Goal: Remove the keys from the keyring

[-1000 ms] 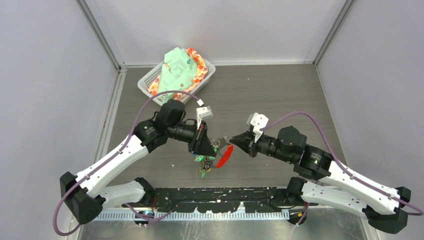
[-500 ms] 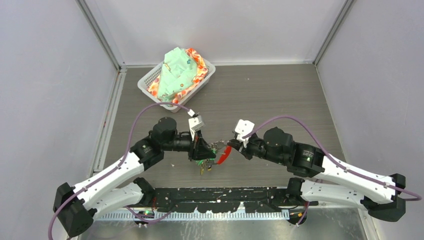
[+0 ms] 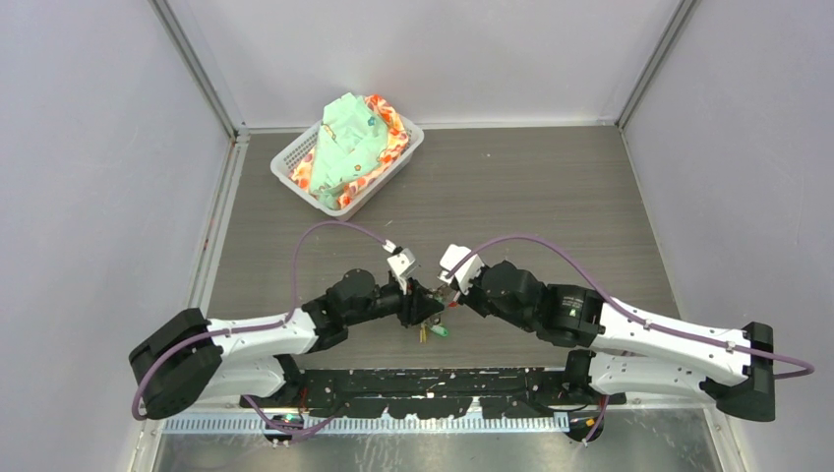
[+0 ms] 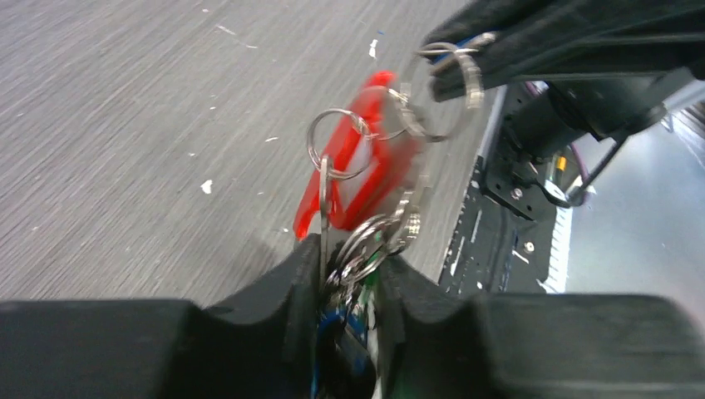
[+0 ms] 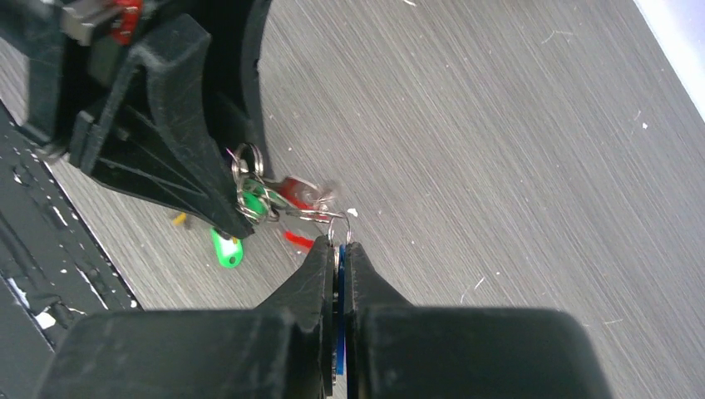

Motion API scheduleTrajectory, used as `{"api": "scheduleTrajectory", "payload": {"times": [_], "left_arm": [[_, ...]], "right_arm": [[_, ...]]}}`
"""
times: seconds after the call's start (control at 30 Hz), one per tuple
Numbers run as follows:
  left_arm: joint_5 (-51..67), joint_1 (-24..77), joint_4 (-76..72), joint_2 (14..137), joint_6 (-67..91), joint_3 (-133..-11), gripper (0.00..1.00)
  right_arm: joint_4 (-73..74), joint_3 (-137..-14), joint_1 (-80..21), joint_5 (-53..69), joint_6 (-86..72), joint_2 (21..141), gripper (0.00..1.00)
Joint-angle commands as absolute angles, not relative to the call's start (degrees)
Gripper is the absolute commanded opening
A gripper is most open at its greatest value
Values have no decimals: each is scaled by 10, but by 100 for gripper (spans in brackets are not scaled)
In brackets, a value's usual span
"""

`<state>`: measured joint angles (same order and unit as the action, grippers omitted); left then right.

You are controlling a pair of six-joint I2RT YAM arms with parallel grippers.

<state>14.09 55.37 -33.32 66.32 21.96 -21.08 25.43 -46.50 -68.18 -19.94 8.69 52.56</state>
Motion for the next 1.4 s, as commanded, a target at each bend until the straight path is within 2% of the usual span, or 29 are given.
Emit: {"api": "scheduleTrajectory", "payload": {"times": [0.0, 0.2, 0.47, 0.67, 0.87, 1.1, 1.37], "left_arm": [[72, 549, -374, 659, 203, -199, 35], [116, 550, -283, 613, 172, -222, 43], [138, 550, -191, 514, 129, -245, 43], [144, 550, -152, 486, 115, -278, 43], [110, 550, -203, 489, 84, -269, 41], [144, 563, -267, 494, 74, -261, 39], [209, 566, -287, 498, 3, -274, 41]], "right_arm": [[190, -476, -695, -232, 84, 503, 1], [176, -460, -703, -213, 100, 479, 1], [218, -485, -706, -191, 108, 486, 1], [254, -514, -707, -158, 107, 489, 1], [248, -509, -707, -136, 102, 461, 1], [293, -542, -707, -96, 69, 473, 1], [296, -547, -707, -62, 55, 449, 1]]}}
